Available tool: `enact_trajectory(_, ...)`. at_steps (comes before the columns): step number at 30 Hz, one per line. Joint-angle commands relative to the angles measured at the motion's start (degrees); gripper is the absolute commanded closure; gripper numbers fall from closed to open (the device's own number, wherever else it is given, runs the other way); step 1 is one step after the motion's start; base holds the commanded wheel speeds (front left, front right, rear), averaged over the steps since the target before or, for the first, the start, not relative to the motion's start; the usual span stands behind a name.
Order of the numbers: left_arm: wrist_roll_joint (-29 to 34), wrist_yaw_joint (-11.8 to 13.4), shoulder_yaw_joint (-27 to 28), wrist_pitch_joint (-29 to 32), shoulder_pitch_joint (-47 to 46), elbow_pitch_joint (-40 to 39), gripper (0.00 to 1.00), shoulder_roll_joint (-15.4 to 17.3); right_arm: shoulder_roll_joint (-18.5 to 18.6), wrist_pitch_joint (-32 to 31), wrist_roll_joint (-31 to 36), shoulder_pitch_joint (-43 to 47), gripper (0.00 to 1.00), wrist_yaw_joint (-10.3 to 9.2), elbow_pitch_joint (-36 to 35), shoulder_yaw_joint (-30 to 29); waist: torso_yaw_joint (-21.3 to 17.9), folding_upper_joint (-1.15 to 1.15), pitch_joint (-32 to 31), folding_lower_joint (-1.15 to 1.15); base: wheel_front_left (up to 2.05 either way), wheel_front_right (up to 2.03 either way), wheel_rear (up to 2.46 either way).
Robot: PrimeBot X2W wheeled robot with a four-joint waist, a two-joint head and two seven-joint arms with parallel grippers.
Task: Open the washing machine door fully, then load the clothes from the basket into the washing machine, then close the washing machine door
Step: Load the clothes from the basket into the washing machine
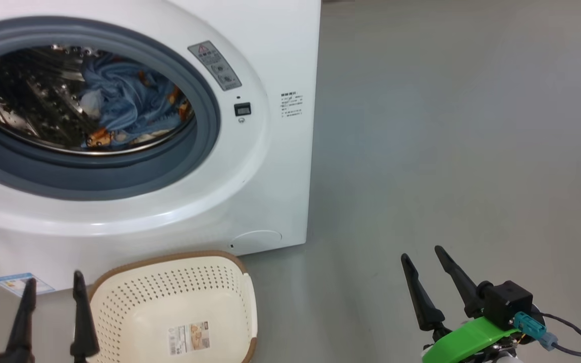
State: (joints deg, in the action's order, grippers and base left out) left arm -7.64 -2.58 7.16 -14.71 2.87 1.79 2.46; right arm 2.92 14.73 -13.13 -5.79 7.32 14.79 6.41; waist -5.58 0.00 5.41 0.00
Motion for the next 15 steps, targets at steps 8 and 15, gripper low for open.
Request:
enact_trajectory(8,-0.4,2.7,-0.6,-0.3,5.1,-3.4,0.0,0.4,0.4,0.3,1.1,0.9,0.0,0.17,-1.5,1.5,0.4,0.0,-3.3,0.0,0.0,0.0,0.0)
enact_trajectory(15,-1.6,5.7,-2.5,-0.3,8.7,-5.3,0.0,0.4,1.0,0.1,1.2,1.8,0.0,0.17,-2.2,1.1,0.5,0.0,-4.7,0.0,0.0,0.0,0.0)
